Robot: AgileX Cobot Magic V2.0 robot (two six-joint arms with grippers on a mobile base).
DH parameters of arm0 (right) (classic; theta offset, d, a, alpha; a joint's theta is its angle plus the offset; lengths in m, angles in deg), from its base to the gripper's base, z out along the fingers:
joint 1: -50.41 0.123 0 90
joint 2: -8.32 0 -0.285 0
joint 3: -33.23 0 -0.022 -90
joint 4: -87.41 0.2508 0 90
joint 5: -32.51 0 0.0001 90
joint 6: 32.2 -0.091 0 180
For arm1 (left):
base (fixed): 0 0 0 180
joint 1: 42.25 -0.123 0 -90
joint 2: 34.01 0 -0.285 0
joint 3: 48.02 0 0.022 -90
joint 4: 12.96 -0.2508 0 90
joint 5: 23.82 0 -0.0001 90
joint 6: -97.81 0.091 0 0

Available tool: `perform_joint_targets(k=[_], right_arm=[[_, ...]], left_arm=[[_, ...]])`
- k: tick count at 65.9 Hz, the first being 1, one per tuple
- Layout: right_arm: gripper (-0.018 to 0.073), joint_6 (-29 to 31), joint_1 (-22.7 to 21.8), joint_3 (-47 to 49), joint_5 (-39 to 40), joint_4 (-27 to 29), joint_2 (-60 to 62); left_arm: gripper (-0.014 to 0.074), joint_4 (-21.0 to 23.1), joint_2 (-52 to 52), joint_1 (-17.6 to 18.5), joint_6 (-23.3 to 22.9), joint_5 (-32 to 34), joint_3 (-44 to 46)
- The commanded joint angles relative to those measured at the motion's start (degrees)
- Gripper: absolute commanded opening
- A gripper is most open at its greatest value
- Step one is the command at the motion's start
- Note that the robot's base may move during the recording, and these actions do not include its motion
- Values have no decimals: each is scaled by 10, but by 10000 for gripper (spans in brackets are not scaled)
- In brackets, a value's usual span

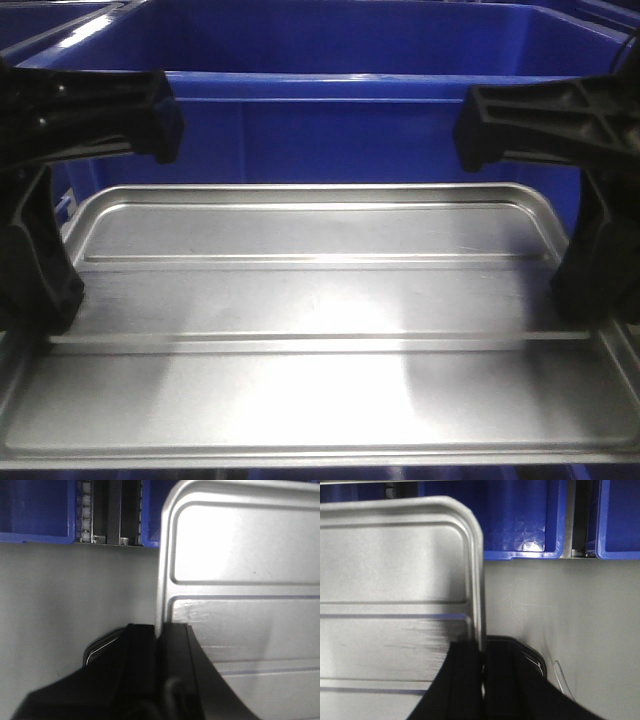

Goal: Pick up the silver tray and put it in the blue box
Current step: 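Carry the tray with both grippers over the blue crate, then lower the tray into the blue crate and open both grippers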

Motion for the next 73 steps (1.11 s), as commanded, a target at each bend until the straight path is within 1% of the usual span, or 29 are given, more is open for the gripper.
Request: perform_joint_targets(k=[1,26,33,48,54,59,62,64,65,70,73], right_arm=[[57,0,0,14,13,-22,12],[57,0,0,14,14,-22,12],[57,0,0,14,14,-22,12],[57,0,0,14,17,-25,12],[57,0,0,19,31,-31,12],[57,0,0,44,30,-31,17],[57,0,0,64,30,-32,20],[57,2,0,80,29,-38,21],[57,3,0,88,29,-42,22],[57,24,0,131,24,-67,22],[57,38,-2,159,20,-88,21]], left_arm=[[-104,-13,15,3,-4,7,15],[-104,-13,15,3,-4,7,15],[-104,-43,15,3,-4,9,15],[-104,-43,15,3,-4,9,15],[-104,-60,15,3,-4,20,17],[-104,-66,15,3,-4,20,40],[-104,-72,16,3,5,20,60],[-104,-76,16,3,20,20,75],[-104,-77,16,3,31,20,84],[-104,-93,16,3,62,20,130],[-104,-107,16,1,72,20,161]])
